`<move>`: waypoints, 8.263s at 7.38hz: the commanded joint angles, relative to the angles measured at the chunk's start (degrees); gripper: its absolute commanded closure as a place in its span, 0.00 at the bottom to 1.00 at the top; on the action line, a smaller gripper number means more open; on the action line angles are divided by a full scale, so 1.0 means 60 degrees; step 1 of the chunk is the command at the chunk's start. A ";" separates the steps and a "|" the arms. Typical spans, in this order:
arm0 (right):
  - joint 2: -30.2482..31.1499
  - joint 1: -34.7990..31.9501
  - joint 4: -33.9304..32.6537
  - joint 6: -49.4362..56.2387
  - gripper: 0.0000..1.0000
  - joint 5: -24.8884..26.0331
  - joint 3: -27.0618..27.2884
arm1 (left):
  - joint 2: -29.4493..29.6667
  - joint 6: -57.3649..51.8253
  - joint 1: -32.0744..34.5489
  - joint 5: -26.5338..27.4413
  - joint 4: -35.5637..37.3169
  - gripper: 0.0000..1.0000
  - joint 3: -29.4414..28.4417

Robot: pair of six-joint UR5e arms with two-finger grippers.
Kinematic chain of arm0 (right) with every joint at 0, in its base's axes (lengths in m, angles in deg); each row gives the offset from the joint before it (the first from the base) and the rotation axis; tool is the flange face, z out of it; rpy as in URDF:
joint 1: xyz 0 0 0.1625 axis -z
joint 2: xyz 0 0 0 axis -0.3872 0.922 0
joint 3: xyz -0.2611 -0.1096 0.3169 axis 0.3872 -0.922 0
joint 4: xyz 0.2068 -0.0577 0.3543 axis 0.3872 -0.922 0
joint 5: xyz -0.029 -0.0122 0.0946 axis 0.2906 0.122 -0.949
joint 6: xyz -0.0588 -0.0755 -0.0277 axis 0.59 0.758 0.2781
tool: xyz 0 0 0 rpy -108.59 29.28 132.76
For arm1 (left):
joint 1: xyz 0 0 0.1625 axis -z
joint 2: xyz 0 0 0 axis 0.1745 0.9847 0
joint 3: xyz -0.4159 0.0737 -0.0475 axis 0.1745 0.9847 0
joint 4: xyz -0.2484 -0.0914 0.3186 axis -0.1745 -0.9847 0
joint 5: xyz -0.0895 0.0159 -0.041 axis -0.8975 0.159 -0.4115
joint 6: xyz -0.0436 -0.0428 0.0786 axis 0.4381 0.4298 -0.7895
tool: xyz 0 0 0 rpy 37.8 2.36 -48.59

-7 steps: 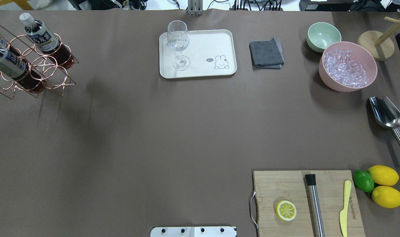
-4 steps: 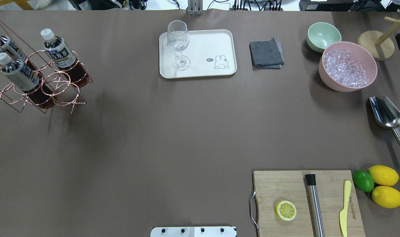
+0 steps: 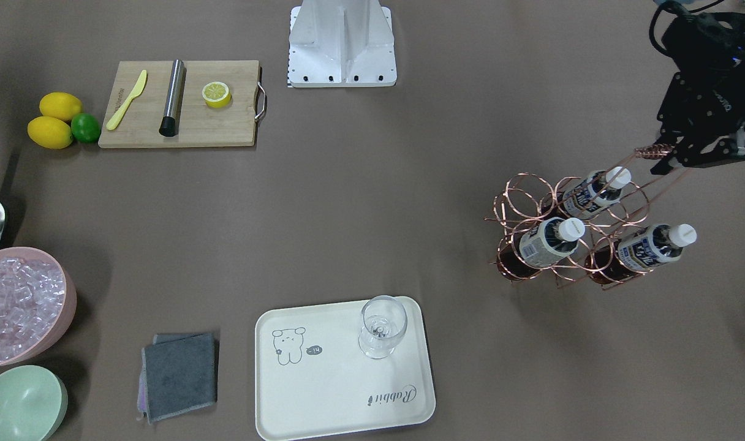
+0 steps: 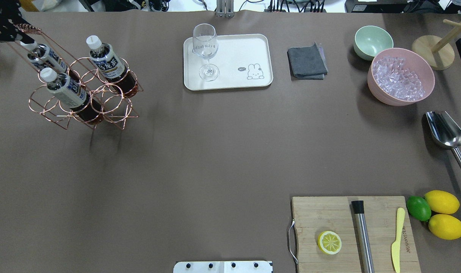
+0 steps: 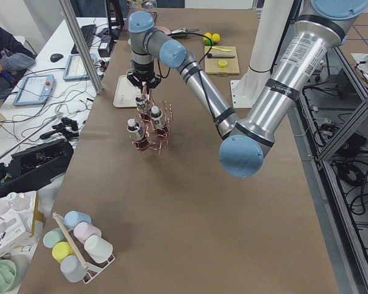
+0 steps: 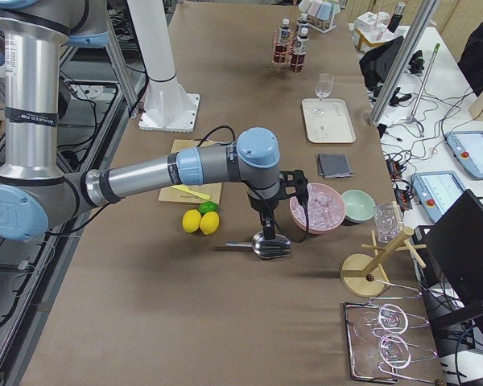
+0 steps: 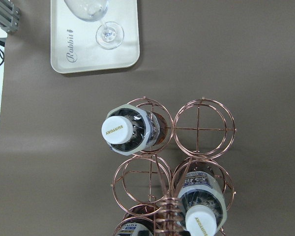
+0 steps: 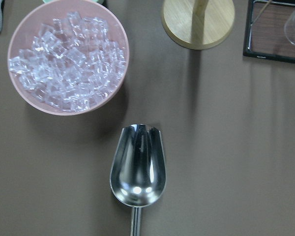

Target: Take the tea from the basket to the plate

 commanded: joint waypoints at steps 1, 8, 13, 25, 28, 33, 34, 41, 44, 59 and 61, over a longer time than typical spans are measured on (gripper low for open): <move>0.0014 0.0878 0.1504 -0.1936 0.00 -0.0310 0.0246 | 0.0551 0.1796 -0.0970 0.0380 0.0048 1.00 0.0451; -0.0293 0.3736 0.7697 -0.6523 0.00 0.0758 -0.0017 | 0.2910 0.5652 -0.3287 0.1714 0.0825 1.00 0.0642; -0.0571 0.4805 1.2096 -0.6852 0.00 0.2120 -0.1654 | 0.3761 0.7717 -0.4940 0.2870 0.0752 1.00 0.0642; -0.3101 0.7166 1.3202 -0.6867 0.00 0.5359 -0.2640 | 0.4128 0.8043 -0.6818 0.4044 -0.0332 1.00 0.0174; -0.3852 0.7298 1.3070 -0.7234 0.00 0.5345 -0.2305 | 0.4070 0.8043 -0.6848 0.4029 -0.0332 1.00 0.0174; -0.3884 0.9283 1.2441 -0.7131 0.00 0.6364 -0.1514 | 0.4040 0.8453 -0.6862 0.4058 -0.0552 1.00 0.0174; -0.3621 0.9319 1.2252 -0.7116 0.00 0.6326 -0.1221 | 0.4040 0.8453 -0.6862 0.4073 -0.0552 1.00 0.0159; -0.3560 0.9729 1.0917 -0.7102 0.00 0.6370 -0.0486 | 0.3996 0.8438 -0.6862 0.4117 -0.0566 1.00 0.0159; -0.3531 1.0402 1.0917 -0.7072 0.00 0.7101 -0.0501 | 0.3982 0.8438 -0.6862 0.4117 -0.0581 1.00 0.0159; -0.3605 1.0404 1.0272 -0.5593 0.19 0.7599 -0.0442 | 0.3967 0.8365 -0.6818 0.4117 -0.0596 1.00 0.0159; -0.3590 1.0404 1.0272 -0.5607 0.19 0.7716 -0.0457 | 0.3967 0.8336 -0.6819 0.4102 -0.0596 1.00 0.0173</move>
